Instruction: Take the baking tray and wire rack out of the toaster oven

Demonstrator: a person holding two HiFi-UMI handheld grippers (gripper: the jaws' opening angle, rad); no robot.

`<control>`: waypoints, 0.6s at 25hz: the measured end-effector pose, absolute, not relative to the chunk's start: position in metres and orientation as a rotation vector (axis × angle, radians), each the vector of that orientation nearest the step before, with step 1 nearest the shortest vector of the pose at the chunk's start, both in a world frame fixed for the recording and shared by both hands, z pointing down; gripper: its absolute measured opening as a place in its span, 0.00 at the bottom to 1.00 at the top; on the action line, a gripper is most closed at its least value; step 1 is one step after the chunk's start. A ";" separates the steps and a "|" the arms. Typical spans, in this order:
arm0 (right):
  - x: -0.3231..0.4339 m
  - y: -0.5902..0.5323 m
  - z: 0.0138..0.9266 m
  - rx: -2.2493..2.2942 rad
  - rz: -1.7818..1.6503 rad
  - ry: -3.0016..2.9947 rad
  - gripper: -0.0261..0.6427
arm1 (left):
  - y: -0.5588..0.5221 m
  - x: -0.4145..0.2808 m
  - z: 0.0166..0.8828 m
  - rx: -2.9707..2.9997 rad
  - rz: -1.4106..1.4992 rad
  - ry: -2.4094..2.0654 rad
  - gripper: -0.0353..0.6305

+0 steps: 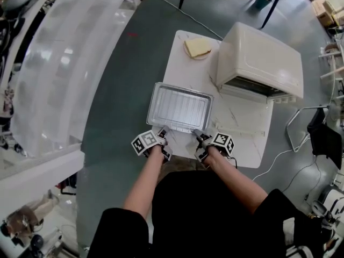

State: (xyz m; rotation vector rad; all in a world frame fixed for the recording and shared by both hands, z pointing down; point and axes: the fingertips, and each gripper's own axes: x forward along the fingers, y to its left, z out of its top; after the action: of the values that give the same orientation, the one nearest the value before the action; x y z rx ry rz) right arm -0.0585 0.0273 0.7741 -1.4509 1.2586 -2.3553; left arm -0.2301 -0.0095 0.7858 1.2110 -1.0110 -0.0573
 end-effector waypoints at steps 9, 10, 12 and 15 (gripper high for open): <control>-0.044 0.031 0.761 -1.446 -2.333 1.269 0.39 | -0.004 -0.225 0.783 1.262 0.165 -1.067 0.31; -0.042 0.032 0.760 -1.444 -2.331 1.271 0.39 | -0.002 -0.226 0.784 1.256 0.176 -1.080 0.33; -0.039 0.032 0.757 -1.437 -2.323 1.276 0.39 | 0.001 -0.228 0.785 1.253 0.192 -1.104 0.34; -0.036 0.029 0.746 -1.426 -2.283 1.337 0.39 | 0.003 -0.228 0.780 1.272 0.183 -1.109 0.34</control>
State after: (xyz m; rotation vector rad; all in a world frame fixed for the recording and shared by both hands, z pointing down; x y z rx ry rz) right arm -0.0357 0.0293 0.7456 -1.4262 1.3367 -2.2835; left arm -0.2280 0.0031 0.7798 1.2723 -1.1091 0.1834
